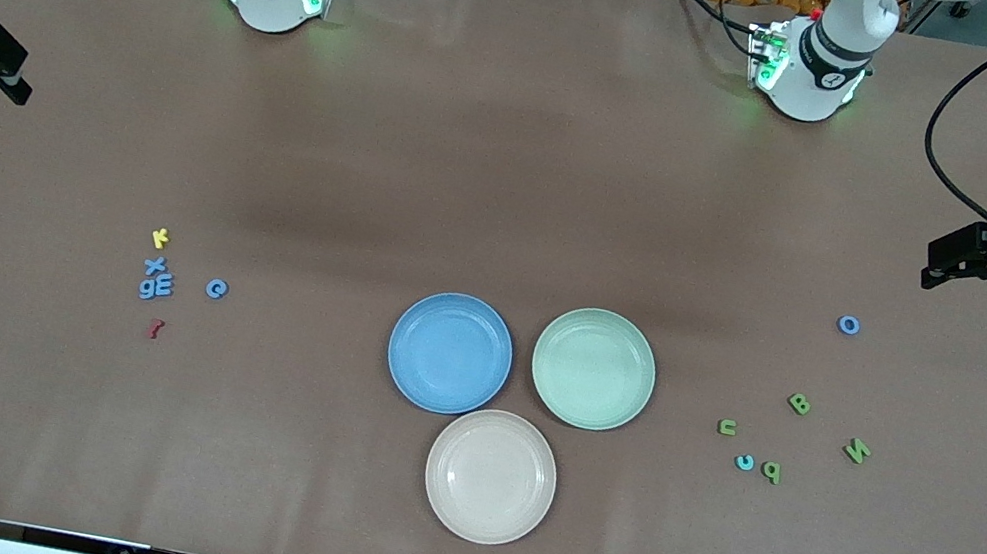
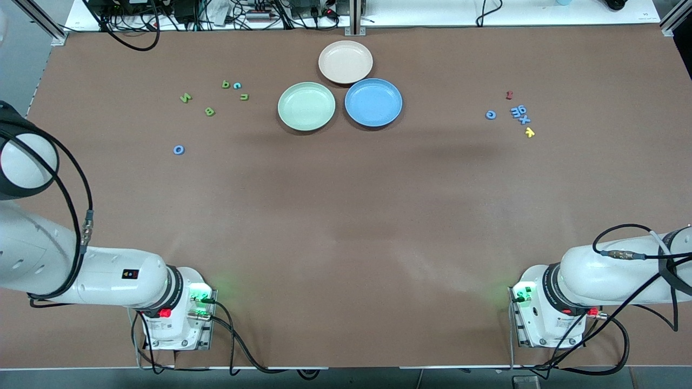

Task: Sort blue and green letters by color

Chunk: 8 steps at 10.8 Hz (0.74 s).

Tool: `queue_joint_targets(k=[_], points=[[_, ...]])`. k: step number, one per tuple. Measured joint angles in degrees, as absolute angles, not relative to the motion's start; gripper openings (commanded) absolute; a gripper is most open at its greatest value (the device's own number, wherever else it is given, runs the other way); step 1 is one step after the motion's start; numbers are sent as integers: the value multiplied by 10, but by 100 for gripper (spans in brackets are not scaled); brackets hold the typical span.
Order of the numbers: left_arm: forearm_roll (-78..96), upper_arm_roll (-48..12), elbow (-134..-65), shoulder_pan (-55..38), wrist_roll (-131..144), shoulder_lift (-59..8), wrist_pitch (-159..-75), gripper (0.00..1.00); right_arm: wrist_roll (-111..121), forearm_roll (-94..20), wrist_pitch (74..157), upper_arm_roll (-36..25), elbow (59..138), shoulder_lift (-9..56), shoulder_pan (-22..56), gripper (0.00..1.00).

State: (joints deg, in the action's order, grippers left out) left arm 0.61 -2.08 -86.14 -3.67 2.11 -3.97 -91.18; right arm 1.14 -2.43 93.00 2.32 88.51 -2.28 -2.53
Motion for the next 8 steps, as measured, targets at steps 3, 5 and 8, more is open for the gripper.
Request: queue_joint_targets(k=[3, 5, 8], points=[[6, -21, -861, -37, 22, -40, -912, 100, 14, -13, 907, 23, 885, -22, -25, 100], [6, -21, -861, -37, 22, -40, -912, 100, 14, -7, 903, 23, 885, -21, -25, 100], [6, -21, -862, -36, 22, -43, -913, 100, 14, -7, 903, 24, 885, -20, -25, 100]])
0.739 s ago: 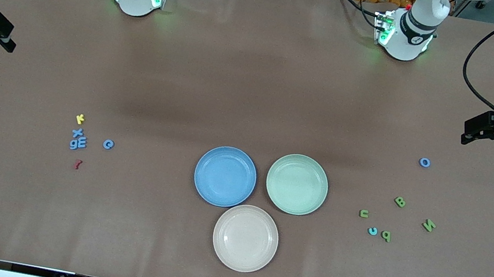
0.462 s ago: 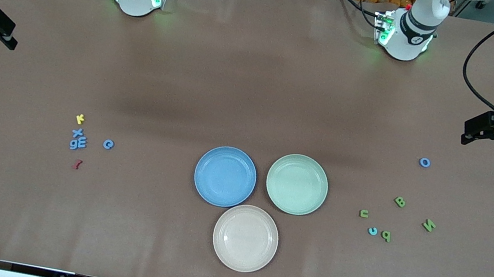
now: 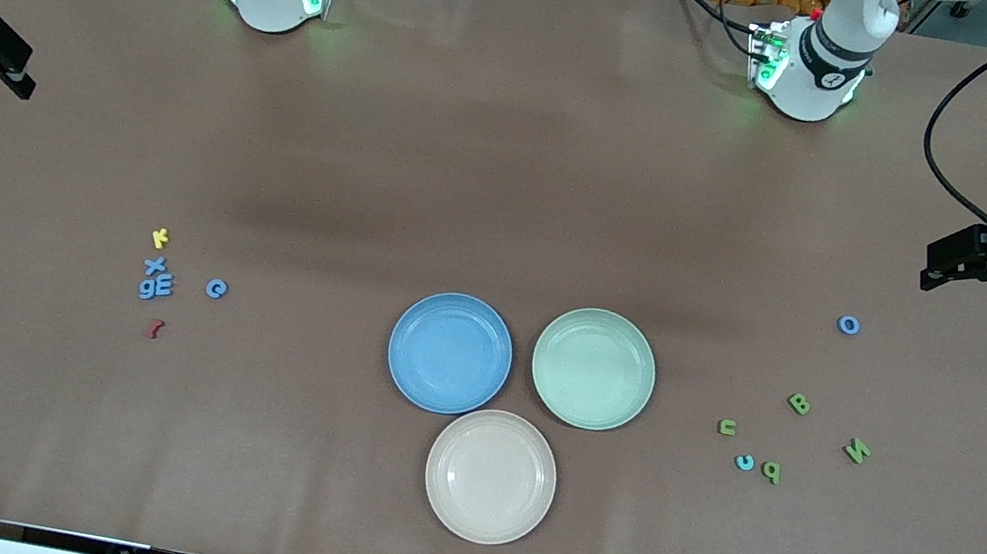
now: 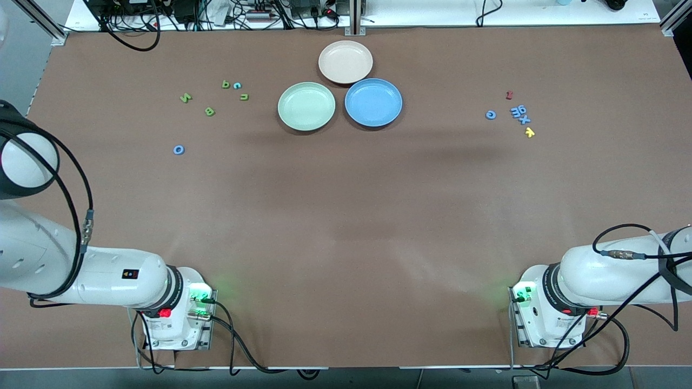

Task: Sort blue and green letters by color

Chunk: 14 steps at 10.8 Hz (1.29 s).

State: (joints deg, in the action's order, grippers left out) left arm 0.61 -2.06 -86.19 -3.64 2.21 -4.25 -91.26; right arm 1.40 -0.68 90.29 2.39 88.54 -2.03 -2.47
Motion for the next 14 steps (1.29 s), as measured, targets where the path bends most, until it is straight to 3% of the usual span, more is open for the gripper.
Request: queue_joint_targets(k=[3, 6, 11, 14], points=[[6, -20, -864, -35, 28, -62, -925, 100, 15, -5, 902, 24, 885, -20, -25, 100], [6, -19, -878, 1, 12, -124, -991, 100, 15, -4, 898, 23, 886, -20, -25, 100], [6, -16, -947, 64, -135, -208, -1154, 100, 15, -3, 897, 23, 887, -18, -25, 100], [6, -15, -1002, 84, -279, -265, -1308, 100, 16, -3, 898, 23, 887, -17, -25, 100]])
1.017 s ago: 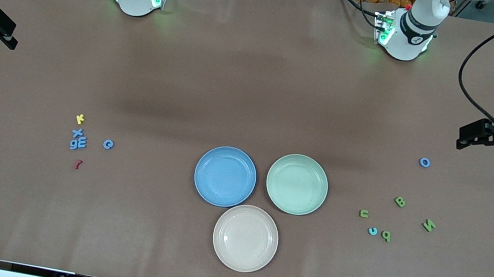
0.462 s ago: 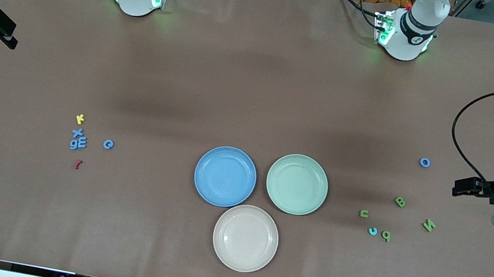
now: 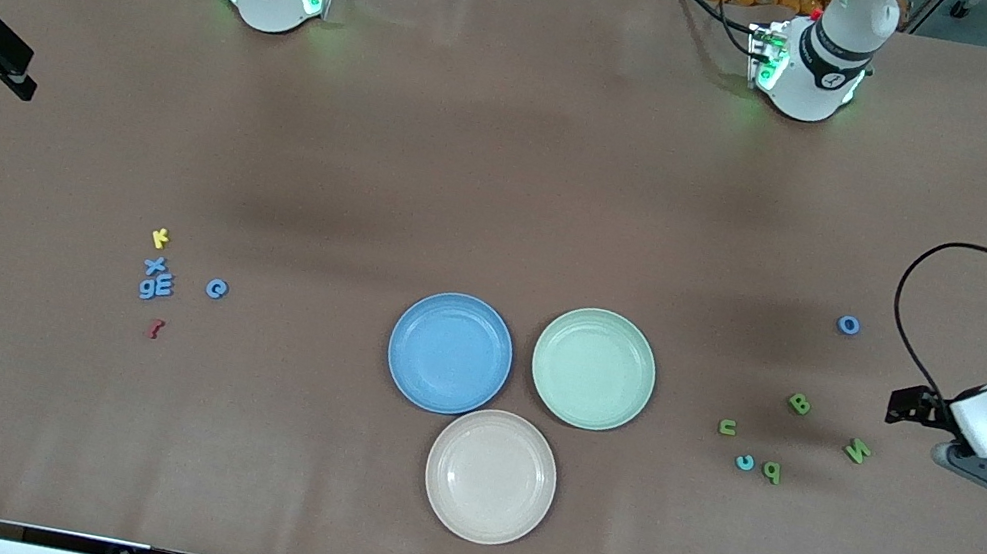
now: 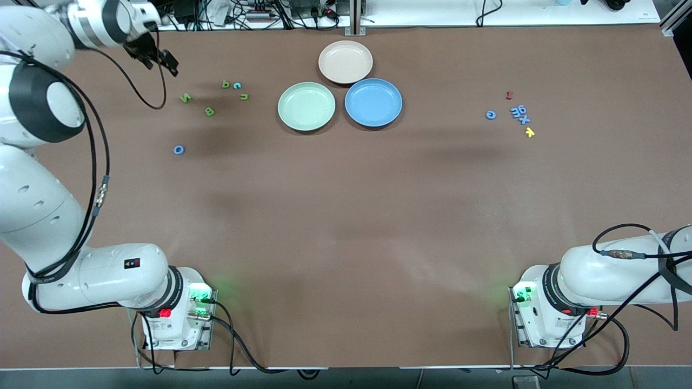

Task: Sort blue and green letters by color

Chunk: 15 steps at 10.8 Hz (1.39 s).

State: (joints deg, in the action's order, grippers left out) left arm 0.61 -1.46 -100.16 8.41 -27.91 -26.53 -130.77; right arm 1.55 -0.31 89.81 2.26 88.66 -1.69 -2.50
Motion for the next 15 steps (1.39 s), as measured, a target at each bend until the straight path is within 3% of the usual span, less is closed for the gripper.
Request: queue_joint_targets(k=[4, 12, 15], points=[[6, -14, -1053, 99, -475, -337, -1457, 100, 16, -3, 917, 22, 901, -3, -25, 100], [2, -17, -1048, 99, -516, -365, -1466, 100, 15, -3, 1114, 23, 1057, 36, -25, 100], [-6, -18, -1034, 97, -519, -383, -1466, 100, 15, -3, 1175, 23, 1089, 80, -23, 100]])
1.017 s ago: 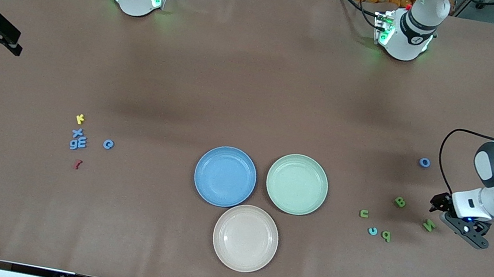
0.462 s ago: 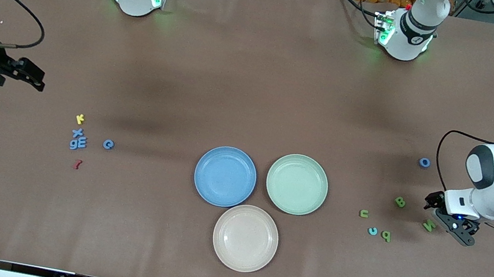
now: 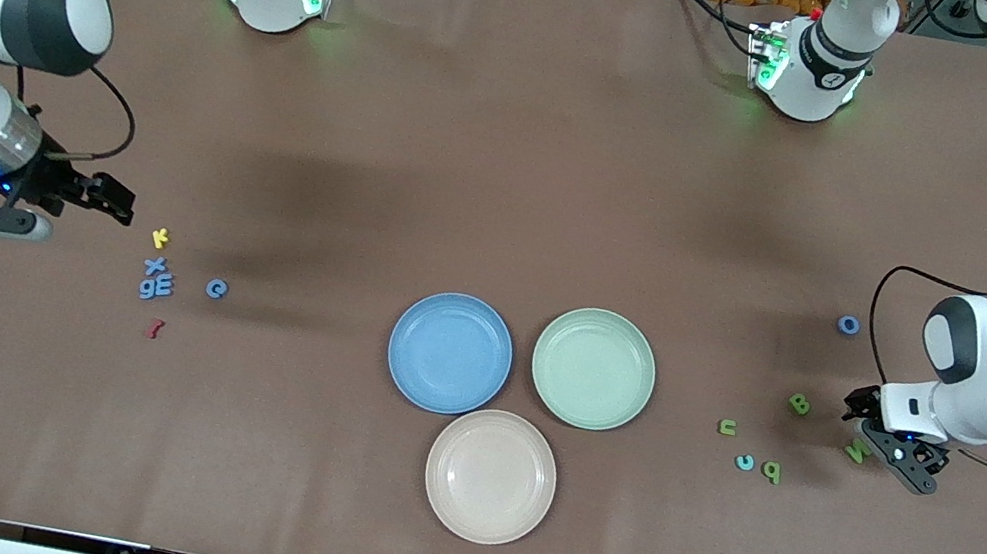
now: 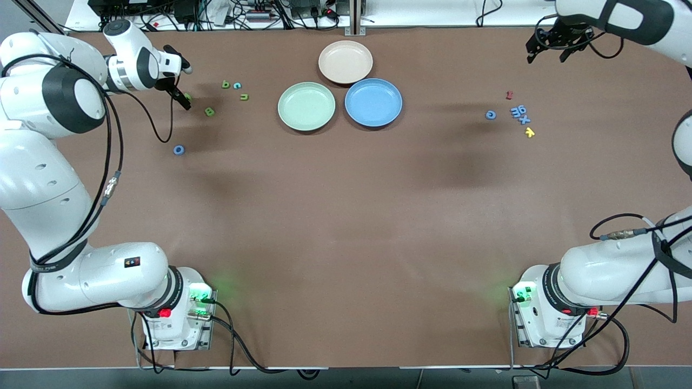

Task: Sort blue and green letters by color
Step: 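Grasp the green N with the left gripper while the right gripper reaches the blue G, then drop the N on the green plate while the right gripper grasps the G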

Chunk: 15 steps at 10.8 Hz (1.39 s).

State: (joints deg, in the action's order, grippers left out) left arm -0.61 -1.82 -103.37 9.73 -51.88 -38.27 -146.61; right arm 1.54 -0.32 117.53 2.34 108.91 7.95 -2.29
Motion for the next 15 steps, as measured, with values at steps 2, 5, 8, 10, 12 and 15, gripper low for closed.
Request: queue_joint_targets(k=[2, 5, 8, 10, 12, 15], points=[[-6, -19, -1026, 96, -519, -389, -1466, 80, 15, -4, 1209, 24, 1091, 112, -21, 100], [-6, -20, -1019, 96, -518, -394, -1466, 57, -3, -4, 1245, 24, 1092, 160, -14, 100], [-6, -20, -1018, 96, -506, -395, -1466, 45, -45, -5, 1265, 24, 1092, 186, 2, 100], [-6, -22, -1018, 95, -492, -395, -1466, 40, -89, -5, 1281, 24, 1092, 204, 26, 100], [-6, -25, -1018, 94, -482, -395, -1463, 29, -109, -5, 1305, 24, 1092, 223, 36, 100], [-6, -26, -1017, 94, -472, -394, -1463, 21, -109, -5, 1373, 23, 1105, 258, 35, 100]])
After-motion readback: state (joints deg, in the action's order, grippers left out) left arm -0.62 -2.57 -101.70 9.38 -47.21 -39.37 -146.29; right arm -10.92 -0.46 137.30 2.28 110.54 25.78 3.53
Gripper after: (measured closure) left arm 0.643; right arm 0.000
